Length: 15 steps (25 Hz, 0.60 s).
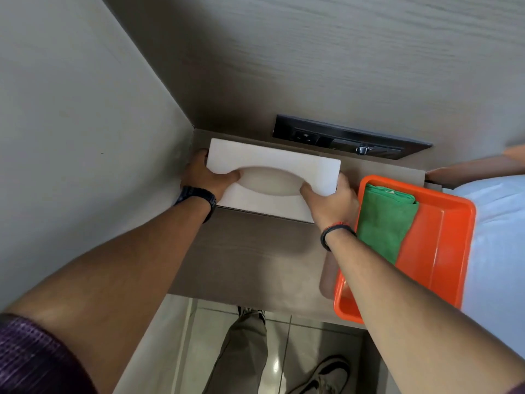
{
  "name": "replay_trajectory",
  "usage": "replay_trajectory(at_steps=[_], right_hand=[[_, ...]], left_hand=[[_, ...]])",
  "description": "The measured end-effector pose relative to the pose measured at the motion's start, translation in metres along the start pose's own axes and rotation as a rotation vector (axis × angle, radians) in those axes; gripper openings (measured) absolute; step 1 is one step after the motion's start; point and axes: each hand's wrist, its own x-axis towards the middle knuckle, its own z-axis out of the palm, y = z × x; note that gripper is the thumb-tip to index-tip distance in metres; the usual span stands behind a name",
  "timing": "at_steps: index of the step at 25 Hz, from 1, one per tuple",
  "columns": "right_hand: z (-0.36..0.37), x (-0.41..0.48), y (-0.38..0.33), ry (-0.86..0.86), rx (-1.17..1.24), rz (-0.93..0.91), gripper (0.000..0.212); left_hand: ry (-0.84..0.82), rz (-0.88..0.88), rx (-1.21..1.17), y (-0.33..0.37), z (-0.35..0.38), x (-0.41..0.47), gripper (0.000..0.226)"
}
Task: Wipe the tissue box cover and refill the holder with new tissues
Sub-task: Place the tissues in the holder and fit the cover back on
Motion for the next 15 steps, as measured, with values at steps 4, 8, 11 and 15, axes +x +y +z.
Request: replay_trajectory(at_steps=[4, 8, 11, 15], right_hand=[[0.004, 0.003, -0.005, 0.082, 0.002, 0.023, 0.054], [0.004, 0.008, -0.006, 0.053, 0.031, 0.058, 0.051], [0.007, 0.01, -0.002, 0.003, 0.004, 0.043, 0.053], [0.007, 0.013, -0.001, 0.009, 0.007, 0.03, 0.054]], left_hand=[[-0.041, -0.022, -0.003, -0.002, 0.005, 0.008, 0.061], [-0.048, -0.021, -0.021, 0.001, 0.007, 0.01, 0.067], [-0.038, -0.007, -0.009, -0.003, 0.006, 0.01, 0.066], [-0.045, -0.012, -0.019, -0.002, 0.008, 0.011, 0.068]])
